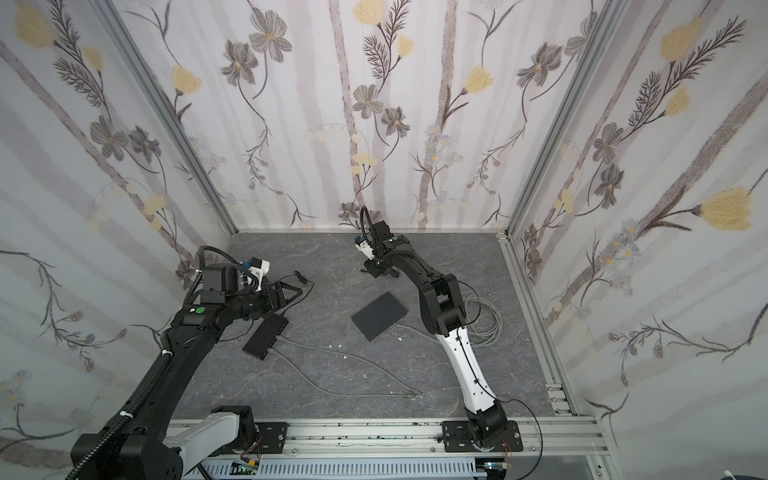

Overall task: Insert the plug into the switch port
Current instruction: 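Move the right gripper to the black barrel-plug cable and grasp it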

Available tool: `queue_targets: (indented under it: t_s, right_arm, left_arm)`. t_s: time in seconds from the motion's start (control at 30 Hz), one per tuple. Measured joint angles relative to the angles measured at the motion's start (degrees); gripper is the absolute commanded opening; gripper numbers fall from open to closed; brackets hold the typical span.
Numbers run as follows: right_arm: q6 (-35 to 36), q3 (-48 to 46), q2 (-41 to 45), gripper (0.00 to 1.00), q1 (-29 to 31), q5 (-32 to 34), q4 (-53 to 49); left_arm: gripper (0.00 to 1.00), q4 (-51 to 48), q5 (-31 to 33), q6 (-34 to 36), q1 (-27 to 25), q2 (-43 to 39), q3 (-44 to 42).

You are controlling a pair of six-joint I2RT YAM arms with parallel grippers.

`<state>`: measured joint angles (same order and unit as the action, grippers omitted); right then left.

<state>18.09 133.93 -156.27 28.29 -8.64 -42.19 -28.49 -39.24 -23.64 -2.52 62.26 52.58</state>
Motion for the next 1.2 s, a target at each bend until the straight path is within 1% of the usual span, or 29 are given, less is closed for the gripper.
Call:
queue_targets:
  t_s: [0.27,0.53,0.67,0.77,0.93,1.1,1.2]
  right_arm:
    - [0.0,1.7,-1.4,0.3,0.0,-0.2,-3.0]
    - [-0.7,2.0,-1.7,0.31,0.1,0.1,-3.8]
    - [-1.1,3.8,-2.8,0.3,0.1,1.0,-4.3]
    - [-1.2,4.8,-3.4,0.22,0.1,1.6,-4.7]
    - [-1.5,5.1,-3.6,0.17,0.2,1.6,-5.8]
    - [-1.2,5.1,-3.6,0.01,0.4,1.6,-7.0]
    - [-0.9,5.1,-3.6,0.0,0.6,1.5,-7.4]
  left_arm:
    - [0.75,0.4,-0.1,-0.2,0.0,-0.5,-0.1]
    - [0.75,0.5,-0.4,-0.2,0.0,-0.7,-0.2]
    - [0.75,0.6,-0.4,-0.2,0.0,-0.8,-0.2]
    - [0.75,0.7,-0.4,-0.2,0.0,-0.8,-0.3]
    - [0.75,0.8,-0.5,-0.2,0.1,-1.0,-0.3]
    - [0.75,0.8,-0.5,-0.2,0.2,-1.3,-0.3]
    - [0.75,0.8,-0.5,-0.2,0.3,-1.5,-0.3]
